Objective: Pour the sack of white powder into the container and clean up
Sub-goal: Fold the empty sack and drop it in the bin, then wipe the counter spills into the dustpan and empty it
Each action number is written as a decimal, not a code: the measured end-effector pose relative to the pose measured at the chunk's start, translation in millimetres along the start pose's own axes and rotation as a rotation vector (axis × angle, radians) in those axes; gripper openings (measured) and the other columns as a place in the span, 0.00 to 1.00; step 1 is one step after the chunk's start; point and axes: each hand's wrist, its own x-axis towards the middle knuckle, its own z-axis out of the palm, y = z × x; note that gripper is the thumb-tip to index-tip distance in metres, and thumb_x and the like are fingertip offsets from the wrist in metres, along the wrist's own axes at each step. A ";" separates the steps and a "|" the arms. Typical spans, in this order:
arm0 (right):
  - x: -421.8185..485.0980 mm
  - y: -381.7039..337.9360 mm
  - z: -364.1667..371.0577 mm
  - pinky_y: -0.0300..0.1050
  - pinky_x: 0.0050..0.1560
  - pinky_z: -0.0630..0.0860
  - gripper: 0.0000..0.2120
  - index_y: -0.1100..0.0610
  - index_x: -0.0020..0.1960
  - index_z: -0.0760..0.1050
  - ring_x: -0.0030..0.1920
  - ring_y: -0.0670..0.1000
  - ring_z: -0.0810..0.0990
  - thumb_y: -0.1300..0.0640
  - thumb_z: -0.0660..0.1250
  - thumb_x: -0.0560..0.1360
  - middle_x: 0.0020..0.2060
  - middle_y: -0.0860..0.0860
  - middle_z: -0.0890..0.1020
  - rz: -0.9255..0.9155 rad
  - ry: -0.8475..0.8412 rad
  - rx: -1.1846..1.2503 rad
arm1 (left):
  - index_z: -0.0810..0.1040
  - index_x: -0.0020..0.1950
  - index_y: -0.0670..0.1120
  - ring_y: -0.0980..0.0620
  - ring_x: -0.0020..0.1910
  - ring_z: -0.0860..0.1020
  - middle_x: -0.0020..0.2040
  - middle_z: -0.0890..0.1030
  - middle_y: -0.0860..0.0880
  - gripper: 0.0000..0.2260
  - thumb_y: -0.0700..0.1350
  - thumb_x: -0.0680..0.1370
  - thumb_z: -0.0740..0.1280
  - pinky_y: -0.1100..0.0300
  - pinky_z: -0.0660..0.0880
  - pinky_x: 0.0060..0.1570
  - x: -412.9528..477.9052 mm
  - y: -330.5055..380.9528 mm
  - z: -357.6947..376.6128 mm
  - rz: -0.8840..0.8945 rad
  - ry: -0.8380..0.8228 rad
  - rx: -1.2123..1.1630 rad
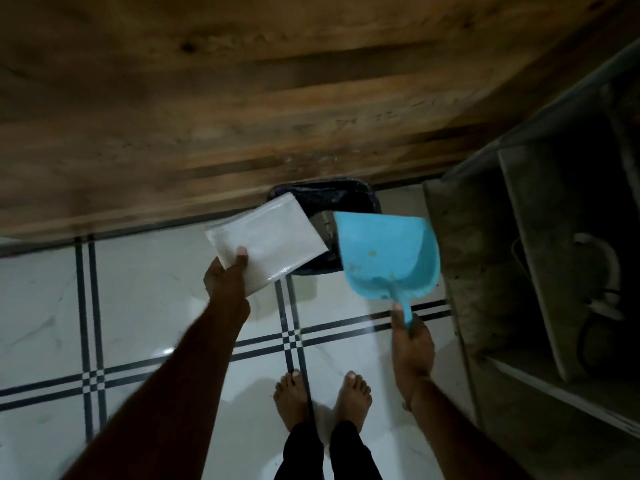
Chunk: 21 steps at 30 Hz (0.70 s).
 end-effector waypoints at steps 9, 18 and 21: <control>17.4 34.4 -31.8 0.57 0.47 0.81 0.26 0.53 0.48 0.81 0.42 0.58 0.82 0.30 0.67 0.68 0.38 0.58 0.83 0.081 0.026 0.206 | 0.78 0.55 0.46 0.44 0.50 0.82 0.50 0.82 0.45 0.08 0.43 0.78 0.74 0.55 0.79 0.53 23.9 -32.6 90.1 0.067 -0.061 0.225; -1.7 21.1 -45.2 0.52 0.52 0.80 0.19 0.54 0.49 0.81 0.48 0.58 0.84 0.37 0.66 0.80 0.42 0.52 0.85 0.070 -0.049 0.007 | 0.77 0.67 0.47 0.44 0.61 0.80 0.64 0.81 0.47 0.18 0.50 0.79 0.73 0.60 0.73 0.54 -44.0 -4.5 85.2 0.176 -0.050 0.725; -33.5 -3.7 -77.7 0.58 0.60 0.81 0.22 0.50 0.55 0.82 0.53 0.57 0.84 0.33 0.65 0.78 0.49 0.51 0.87 0.114 -0.050 0.019 | 0.73 0.72 0.48 0.42 0.65 0.79 0.68 0.80 0.44 0.22 0.53 0.80 0.70 0.54 0.74 0.60 -106.1 20.2 76.0 0.432 -0.186 1.028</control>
